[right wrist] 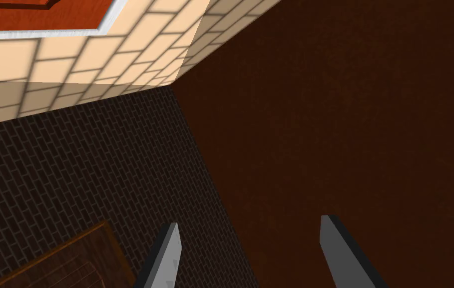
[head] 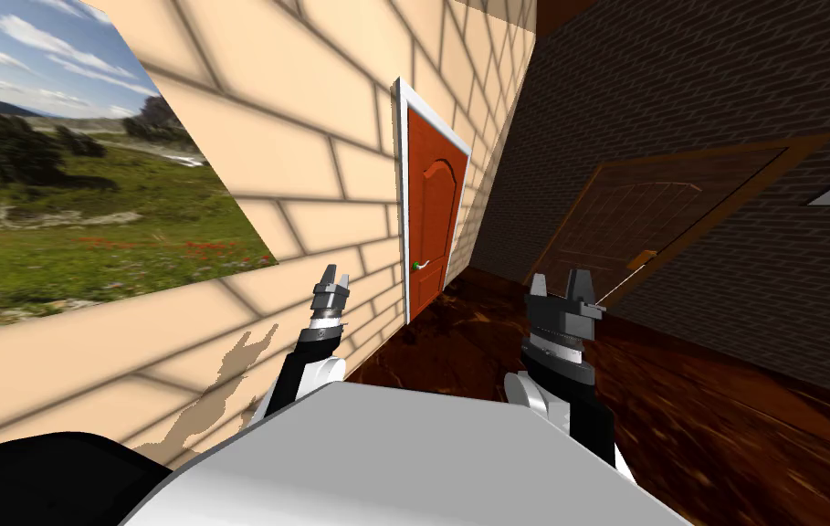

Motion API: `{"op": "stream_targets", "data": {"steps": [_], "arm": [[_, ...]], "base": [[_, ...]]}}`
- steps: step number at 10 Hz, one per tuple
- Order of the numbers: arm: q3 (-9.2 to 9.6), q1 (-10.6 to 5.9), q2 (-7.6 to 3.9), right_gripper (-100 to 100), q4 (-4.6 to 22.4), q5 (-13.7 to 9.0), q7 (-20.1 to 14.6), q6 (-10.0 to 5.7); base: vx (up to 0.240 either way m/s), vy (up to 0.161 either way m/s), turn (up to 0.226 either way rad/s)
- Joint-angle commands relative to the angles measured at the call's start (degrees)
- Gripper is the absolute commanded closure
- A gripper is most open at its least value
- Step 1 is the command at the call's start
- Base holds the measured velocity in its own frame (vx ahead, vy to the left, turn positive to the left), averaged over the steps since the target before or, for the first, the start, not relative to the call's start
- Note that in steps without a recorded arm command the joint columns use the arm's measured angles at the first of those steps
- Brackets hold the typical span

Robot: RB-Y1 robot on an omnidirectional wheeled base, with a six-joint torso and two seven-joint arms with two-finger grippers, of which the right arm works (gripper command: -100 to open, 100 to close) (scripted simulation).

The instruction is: Pull the door open

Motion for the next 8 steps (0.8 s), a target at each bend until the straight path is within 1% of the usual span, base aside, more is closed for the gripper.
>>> {"op": "stream_targets", "data": {"steps": [1, 4, 8], "arm": [[0.07, -0.68, -0.4, -100, 1.6, 0.0, -0.2, -0.11], [0.23, -2.06, -1.15, -100, 4.9, 0.1, -0.7, -0.33], [0.53, -4.83, -2.53, -100, 10.9, 0.2, -1.6, -0.77]], "base": [[0.005, -0.014, 0.161], [0.063, -0.04, 0.134], [0.062, -0.057, 0.174]]}}
